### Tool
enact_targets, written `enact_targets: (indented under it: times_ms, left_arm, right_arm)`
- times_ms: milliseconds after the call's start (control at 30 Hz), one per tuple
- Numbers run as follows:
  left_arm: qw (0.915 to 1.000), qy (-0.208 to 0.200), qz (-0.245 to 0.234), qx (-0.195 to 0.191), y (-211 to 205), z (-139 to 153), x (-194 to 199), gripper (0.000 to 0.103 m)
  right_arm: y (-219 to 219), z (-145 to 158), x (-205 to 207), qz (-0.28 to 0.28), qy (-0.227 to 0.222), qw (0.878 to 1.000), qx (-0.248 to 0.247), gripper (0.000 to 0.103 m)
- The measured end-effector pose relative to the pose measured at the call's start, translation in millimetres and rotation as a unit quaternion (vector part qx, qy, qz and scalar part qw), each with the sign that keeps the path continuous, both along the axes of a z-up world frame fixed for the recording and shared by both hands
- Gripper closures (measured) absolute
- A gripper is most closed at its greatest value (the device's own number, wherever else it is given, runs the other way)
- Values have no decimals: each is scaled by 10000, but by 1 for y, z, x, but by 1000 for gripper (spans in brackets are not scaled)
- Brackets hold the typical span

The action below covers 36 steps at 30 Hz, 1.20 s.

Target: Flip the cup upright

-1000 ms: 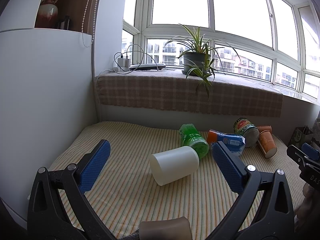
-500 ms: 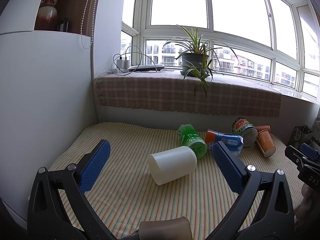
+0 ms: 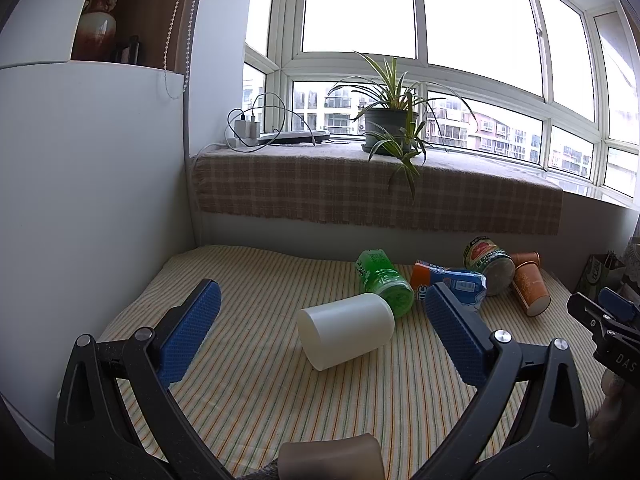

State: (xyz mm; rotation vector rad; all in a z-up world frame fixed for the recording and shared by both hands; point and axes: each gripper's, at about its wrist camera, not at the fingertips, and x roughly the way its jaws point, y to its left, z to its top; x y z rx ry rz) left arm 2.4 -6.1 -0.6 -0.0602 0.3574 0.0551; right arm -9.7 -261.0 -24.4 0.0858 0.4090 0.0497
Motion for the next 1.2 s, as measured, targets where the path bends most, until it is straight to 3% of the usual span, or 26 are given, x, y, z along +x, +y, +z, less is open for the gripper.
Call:
enact_targets:
  times_ms: [1200]
  left_arm:
    - [10000,-3,10,-7,-2,-1,-3,0]
  right_arm:
    - [10,-1,5,167,19,9998,-92,22]
